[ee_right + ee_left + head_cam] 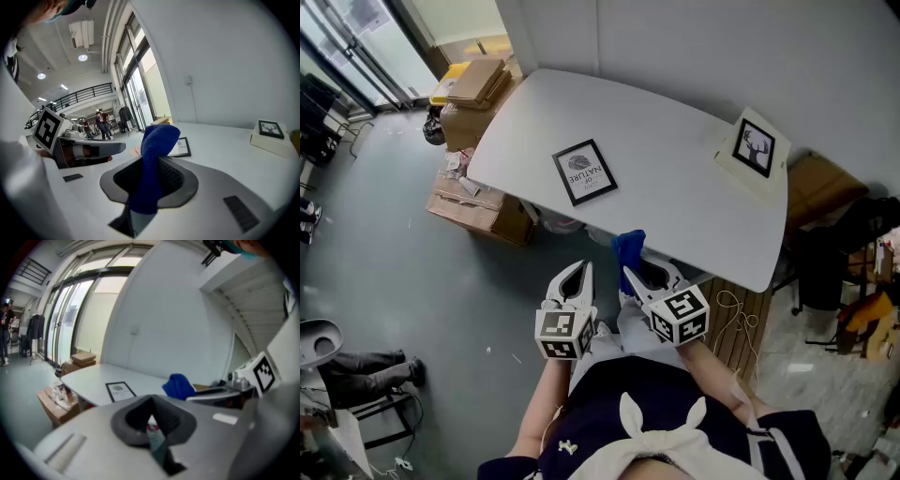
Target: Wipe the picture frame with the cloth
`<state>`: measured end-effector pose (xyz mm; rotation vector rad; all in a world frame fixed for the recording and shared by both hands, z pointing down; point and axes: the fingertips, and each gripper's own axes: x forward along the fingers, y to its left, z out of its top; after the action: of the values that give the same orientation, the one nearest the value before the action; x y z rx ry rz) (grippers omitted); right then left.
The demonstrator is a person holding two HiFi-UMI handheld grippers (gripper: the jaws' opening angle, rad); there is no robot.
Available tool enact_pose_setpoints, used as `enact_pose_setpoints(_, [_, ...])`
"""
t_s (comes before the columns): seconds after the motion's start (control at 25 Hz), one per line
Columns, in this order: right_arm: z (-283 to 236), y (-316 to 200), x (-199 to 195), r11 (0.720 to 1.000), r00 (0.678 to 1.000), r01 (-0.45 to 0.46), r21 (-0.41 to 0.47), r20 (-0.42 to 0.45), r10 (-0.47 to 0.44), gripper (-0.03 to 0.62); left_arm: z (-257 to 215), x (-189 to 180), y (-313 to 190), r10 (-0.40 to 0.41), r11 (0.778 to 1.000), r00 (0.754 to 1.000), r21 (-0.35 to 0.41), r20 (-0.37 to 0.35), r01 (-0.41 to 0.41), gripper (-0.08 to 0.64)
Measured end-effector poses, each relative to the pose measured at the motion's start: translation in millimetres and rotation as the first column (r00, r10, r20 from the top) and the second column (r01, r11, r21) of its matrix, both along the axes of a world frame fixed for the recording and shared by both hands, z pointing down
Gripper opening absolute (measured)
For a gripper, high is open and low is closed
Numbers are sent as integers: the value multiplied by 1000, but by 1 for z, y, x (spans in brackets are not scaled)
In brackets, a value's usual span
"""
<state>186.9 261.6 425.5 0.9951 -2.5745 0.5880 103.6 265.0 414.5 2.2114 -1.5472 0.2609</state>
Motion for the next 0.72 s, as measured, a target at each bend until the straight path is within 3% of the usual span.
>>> enact_pose_setpoints(0.24, [8,-24,13,999,999,5,-34,-32,-6,83,-3,11,-22,-8,1000,1000,0,12,8,3])
enact_pose_setpoints(0.72, [14,-80,17,997,998,69,-39,3,-69,83,-5,9,-71,-80,997,994,9,70,80,3])
